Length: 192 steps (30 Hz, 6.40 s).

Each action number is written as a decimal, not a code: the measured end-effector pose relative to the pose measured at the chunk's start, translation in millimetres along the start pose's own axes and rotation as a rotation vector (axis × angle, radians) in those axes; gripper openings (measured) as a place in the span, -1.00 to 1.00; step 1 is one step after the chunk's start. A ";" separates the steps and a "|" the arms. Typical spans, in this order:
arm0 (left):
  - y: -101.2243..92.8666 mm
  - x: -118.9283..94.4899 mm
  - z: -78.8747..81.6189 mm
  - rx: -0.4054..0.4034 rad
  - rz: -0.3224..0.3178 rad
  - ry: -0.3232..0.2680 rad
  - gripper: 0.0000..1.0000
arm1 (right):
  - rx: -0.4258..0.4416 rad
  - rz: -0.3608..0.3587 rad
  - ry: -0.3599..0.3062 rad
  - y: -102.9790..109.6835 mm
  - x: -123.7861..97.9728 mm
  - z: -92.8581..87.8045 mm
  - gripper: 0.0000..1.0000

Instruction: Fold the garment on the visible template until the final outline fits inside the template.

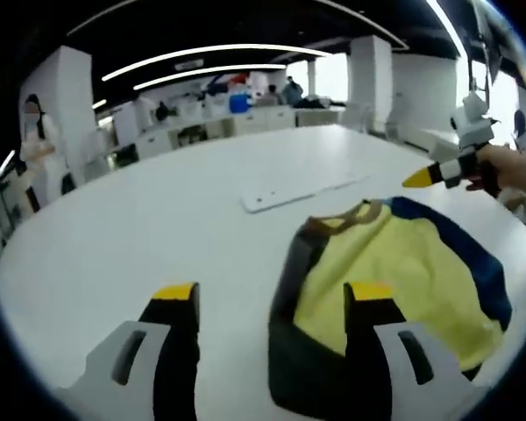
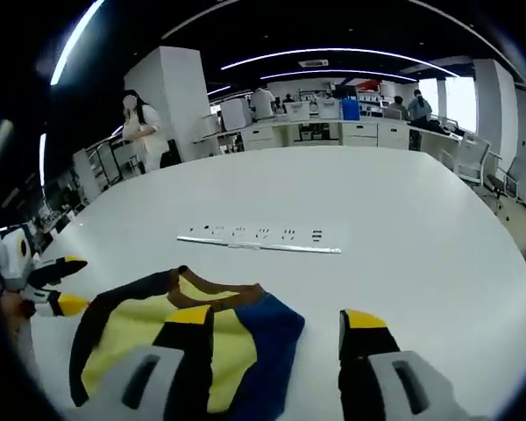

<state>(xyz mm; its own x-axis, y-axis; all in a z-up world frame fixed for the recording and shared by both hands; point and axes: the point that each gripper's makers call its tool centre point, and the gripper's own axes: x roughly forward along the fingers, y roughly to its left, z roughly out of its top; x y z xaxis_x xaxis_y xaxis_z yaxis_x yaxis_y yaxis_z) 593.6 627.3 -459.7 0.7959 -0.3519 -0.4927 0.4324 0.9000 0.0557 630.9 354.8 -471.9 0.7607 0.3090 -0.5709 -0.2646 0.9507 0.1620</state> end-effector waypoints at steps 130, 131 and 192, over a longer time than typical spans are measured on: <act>56.1 -91.6 -122.2 -0.072 0.152 0.329 -1.00 | -0.054 -0.215 0.217 -141.4 -113.0 -69.9 -1.00; 57.3 -91.0 -122.4 -0.072 0.153 0.330 -1.00 | -0.062 -0.220 0.221 -144.5 -112.1 -69.0 -1.00; 70.0 -107.2 -80.0 -0.068 0.181 0.158 0.21 | 0.020 -0.119 0.188 -150.0 -141.1 -73.2 0.00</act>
<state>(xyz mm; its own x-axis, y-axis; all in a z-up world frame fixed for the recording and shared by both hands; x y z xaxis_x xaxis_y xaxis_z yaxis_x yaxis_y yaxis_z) 504.6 748.6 -472.4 0.7792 -0.1439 -0.6100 0.2552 0.9618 0.0992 519.9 166.5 -474.7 0.6612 0.1859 -0.7268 -0.1664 0.9810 0.0995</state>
